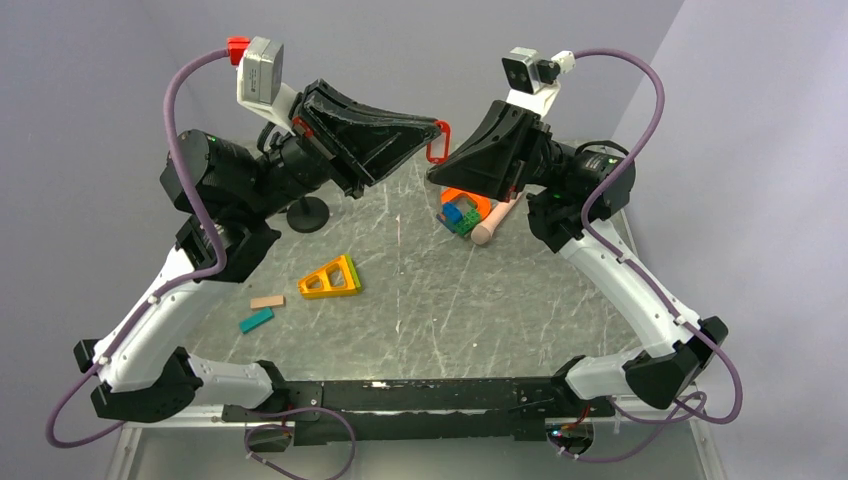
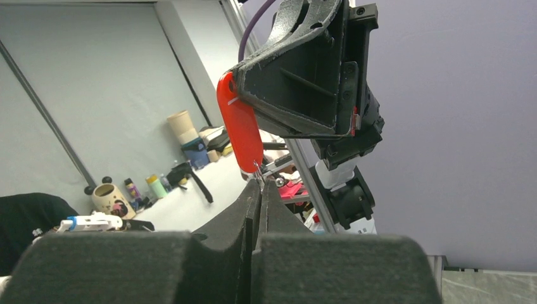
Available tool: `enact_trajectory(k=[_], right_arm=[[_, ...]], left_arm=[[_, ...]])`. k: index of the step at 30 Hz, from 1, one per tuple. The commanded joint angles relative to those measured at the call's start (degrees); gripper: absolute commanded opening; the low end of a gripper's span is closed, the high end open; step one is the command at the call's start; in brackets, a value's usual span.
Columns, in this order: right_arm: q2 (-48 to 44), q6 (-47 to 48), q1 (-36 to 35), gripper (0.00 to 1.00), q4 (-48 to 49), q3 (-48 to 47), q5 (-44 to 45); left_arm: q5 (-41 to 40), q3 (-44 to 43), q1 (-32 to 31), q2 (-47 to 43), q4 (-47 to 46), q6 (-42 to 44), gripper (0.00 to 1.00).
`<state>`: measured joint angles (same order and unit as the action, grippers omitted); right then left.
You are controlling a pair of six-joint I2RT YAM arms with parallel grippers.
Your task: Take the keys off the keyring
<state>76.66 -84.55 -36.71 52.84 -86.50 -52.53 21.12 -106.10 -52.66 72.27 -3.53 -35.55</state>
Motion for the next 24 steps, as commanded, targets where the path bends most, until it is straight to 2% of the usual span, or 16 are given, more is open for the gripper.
enact_trajectory(k=[1, 4, 6, 8, 10, 11, 14, 15, 17, 20, 22, 24], right_arm=[[-1.68, 1.99, -0.29, 0.0, -1.29, -0.76, 0.9], [-2.61, 3.08, -0.31, 0.0, -2.51, -0.11, 0.53], [-3.7, 5.79, -0.28, 0.0, -6.92, -0.05, -0.04], [-5.15, 10.6, -0.32, 0.0, -14.72, -0.38, -0.94], [-6.87, 16.97, -0.31, 0.0, -27.21, -0.74, -1.05], [-8.04, 20.21, -0.3, 0.0, -32.08, -0.84, -0.7], [-9.24, 29.99, -0.33, 0.0, -49.67, -2.45, 2.33], [-8.99, 32.89, -0.3, 0.0, -56.55, -3.68, 3.4], [-7.96, 39.15, -0.34, 0.0, -69.35, -6.9, 6.25], [-6.12, 47.78, -0.59, 0.0, -85.18, -11.66, 11.51], [-4.83, 52.25, -1.15, 0.0, -93.5, -14.0, 16.61], [-0.53, 58.62, -3.67, 0.0, -107.03, -20.46, 25.16]], left_arm=[[-0.22, 0.77, 0.02, -1.77, -1.15, 0.94, 0.0], [-1.66, 2.66, 0.01, -3.59, -0.34, 1.8, 0.0], [-3.87, 4.81, -0.03, -5.71, 0.61, 2.71, 0.03], [-6.53, 7.77, -0.06, -8.58, 1.74, 4.11, 0.08], [-9.5, 11.27, -0.01, -11.94, 2.74, 5.25, 0.16], [-11.75, 13.24, -0.06, -13.85, 2.88, 5.76, 0.22], [-16.12, 21.89, -0.04, -20.53, 3.78, 6.23, 0.71], [-17.42, 24.39, 0.01, -22.59, 5.5, 5.67, 0.83], [-20.09, 28.42, -0.05, -26.48, 8.78, 4.85, 0.95], [-21.79, 29.72, 0.01, -30.05, 18.06, 6.16, 0.98], [-23.35, 27.24, 0.02, -30.25, 25.62, 8.7, 0.97], [-24.58, 22.82, -0.01, -28.54, 34.01, 11.68, 0.95]])
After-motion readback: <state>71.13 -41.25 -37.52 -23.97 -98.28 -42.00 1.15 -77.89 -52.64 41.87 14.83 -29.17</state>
